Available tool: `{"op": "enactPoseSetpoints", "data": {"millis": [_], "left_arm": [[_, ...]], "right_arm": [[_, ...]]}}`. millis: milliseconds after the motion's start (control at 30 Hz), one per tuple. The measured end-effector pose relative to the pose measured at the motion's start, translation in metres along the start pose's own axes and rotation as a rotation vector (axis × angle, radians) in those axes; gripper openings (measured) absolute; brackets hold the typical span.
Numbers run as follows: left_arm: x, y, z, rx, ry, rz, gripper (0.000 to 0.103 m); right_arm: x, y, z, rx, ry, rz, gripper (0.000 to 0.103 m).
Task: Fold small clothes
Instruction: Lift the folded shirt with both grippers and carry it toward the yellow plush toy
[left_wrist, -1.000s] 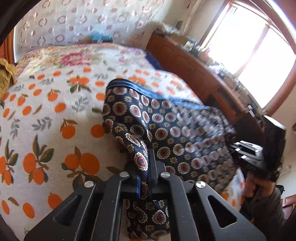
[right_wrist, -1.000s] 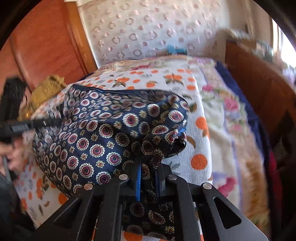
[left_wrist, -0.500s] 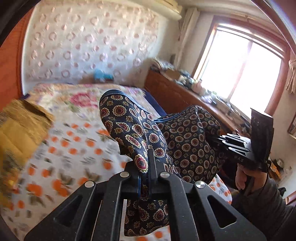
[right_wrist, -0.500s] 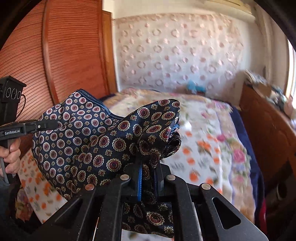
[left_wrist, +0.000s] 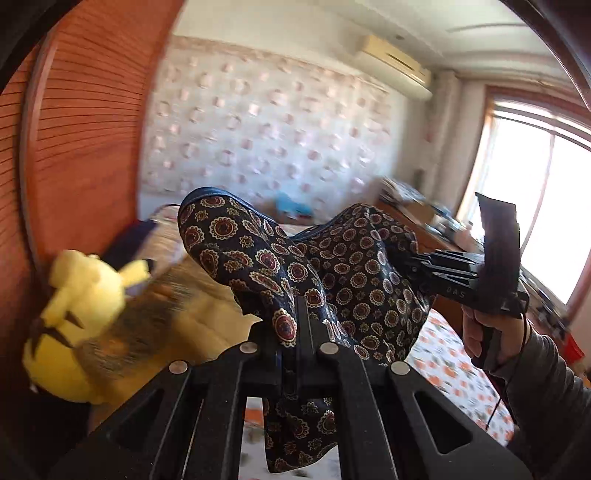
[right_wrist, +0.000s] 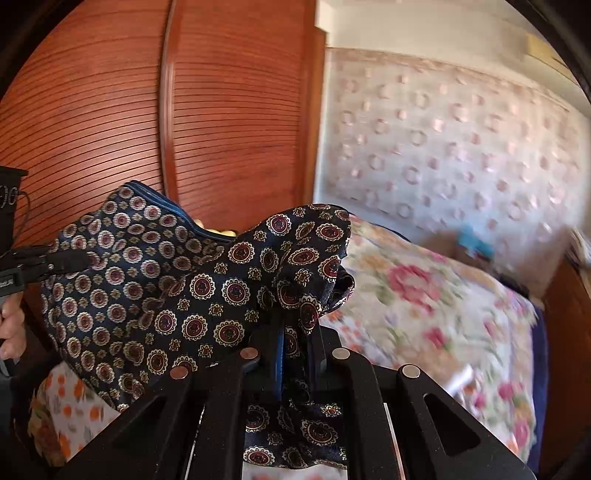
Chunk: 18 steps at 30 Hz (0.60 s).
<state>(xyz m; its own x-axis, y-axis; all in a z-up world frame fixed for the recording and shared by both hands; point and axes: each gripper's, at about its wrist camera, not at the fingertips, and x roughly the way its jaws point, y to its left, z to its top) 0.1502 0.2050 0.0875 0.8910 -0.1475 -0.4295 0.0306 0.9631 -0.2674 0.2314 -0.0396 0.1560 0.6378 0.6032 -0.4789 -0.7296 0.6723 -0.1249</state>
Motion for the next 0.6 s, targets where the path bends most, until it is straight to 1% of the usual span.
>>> {"op": "enactPoseSetpoints", "data": {"millis": [33,67,133,167,233,267,333,467,533,600], "left_arm": [[0.001,0.014,0.002,-0.009,-0.01,0.032,0.005],[0.006,0.02,0.001,-0.013,-0.016,0.054,0.005],[0.012,0.04,0.0,-0.035,-0.023,0.097,0.005],[0.016,0.052,-0.002,-0.052,-0.022,0.113,0.005],[0.022,0.07,-0.008,-0.074,-0.019,0.14,0.005],[0.022,0.08,-0.015,-0.085,-0.017,0.16,0.005],[0.032,0.095,-0.024,-0.106,0.004,0.192,0.005],[0.048,0.111,-0.054,-0.163,0.062,0.217,0.005],[0.051,0.113,-0.065,-0.171,0.073,0.231,0.005],[0.054,0.116,-0.075,-0.187,0.076,0.24,0.005]], "right_arm": [[0.018,0.005,0.01,-0.013,0.001,0.018,0.009],[0.039,-0.003,0.016,-0.026,0.002,0.033,0.009],[0.071,0.002,0.028,-0.054,0.006,0.062,0.009],[0.09,-0.012,0.029,-0.061,0.012,0.077,0.009],[0.125,-0.008,0.037,-0.075,0.03,0.1,0.009],[0.139,-0.016,0.038,-0.08,0.038,0.107,0.009],[0.176,-0.017,0.038,-0.093,0.066,0.115,0.009],[0.223,-0.029,0.027,-0.096,0.14,0.105,0.009],[0.233,-0.035,0.019,-0.093,0.155,0.102,0.011],[0.239,-0.04,0.018,-0.087,0.154,0.095,0.016]]}}
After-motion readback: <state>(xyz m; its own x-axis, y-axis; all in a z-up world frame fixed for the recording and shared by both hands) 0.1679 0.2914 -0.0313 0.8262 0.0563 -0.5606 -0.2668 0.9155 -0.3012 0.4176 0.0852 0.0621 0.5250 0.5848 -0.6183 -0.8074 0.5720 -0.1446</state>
